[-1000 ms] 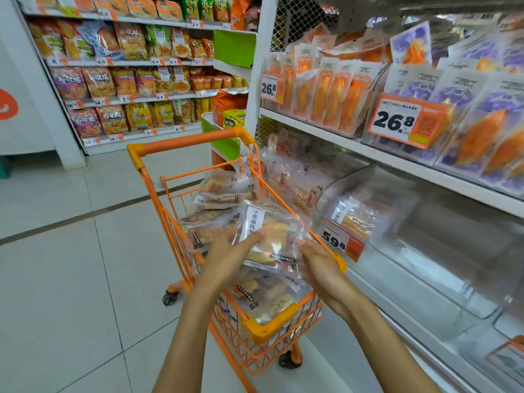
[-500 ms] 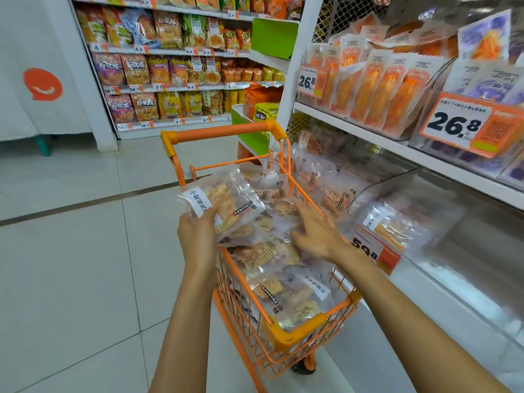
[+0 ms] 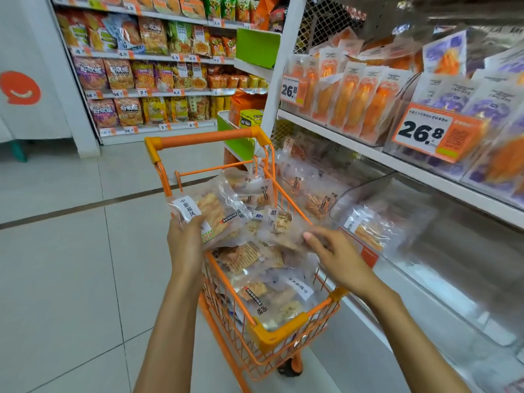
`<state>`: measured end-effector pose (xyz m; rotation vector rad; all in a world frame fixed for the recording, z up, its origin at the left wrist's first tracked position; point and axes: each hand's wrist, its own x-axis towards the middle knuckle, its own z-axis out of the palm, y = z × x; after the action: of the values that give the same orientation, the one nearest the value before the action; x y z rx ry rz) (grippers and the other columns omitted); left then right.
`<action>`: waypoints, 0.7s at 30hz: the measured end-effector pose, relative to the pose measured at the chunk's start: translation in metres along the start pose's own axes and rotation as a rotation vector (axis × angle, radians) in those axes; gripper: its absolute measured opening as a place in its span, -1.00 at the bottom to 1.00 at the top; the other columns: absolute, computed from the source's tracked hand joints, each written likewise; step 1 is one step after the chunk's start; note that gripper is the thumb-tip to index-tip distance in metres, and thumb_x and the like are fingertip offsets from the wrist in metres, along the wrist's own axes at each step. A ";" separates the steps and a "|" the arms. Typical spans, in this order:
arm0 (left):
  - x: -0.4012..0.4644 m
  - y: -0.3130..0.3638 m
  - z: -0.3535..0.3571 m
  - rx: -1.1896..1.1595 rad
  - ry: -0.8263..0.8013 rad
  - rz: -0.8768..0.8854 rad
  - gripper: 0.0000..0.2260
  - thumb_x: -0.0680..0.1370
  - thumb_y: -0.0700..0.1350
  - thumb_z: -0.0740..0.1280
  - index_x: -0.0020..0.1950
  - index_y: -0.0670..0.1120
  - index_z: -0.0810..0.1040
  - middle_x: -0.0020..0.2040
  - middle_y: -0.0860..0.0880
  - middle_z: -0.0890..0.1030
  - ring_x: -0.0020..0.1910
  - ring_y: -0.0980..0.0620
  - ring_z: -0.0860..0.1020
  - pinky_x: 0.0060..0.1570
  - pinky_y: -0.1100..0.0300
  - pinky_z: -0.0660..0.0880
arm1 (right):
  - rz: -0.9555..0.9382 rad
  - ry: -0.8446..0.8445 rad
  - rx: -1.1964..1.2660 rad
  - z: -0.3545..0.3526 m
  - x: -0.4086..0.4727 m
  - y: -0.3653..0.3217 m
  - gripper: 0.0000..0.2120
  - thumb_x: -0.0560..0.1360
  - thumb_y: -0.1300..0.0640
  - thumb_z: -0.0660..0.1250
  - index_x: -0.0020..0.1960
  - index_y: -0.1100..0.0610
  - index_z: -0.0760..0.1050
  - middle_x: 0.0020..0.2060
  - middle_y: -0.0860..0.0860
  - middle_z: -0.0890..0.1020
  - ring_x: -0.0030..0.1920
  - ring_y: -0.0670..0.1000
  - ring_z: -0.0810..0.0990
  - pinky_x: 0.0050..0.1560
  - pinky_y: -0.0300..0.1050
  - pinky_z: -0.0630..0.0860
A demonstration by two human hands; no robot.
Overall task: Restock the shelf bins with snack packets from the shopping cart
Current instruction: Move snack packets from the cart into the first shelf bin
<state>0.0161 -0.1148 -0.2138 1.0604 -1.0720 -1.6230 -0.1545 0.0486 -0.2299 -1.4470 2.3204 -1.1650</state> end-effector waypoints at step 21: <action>-0.043 -0.016 0.048 0.349 -0.534 0.071 -0.78 0.56 0.01 0.32 0.20 0.17 0.43 0.09 0.23 0.55 0.06 0.27 0.53 -0.01 0.33 0.43 | 0.172 0.350 0.199 0.016 0.000 -0.034 -0.69 0.46 0.13 0.43 0.16 -0.03 0.46 0.10 -0.02 0.49 0.07 -0.09 0.46 0.02 -0.27 0.37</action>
<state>-0.0227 -0.0614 -0.2092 0.8019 -1.7750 -1.7463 -0.1228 0.0324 -0.2172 -1.0205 2.3970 -1.6513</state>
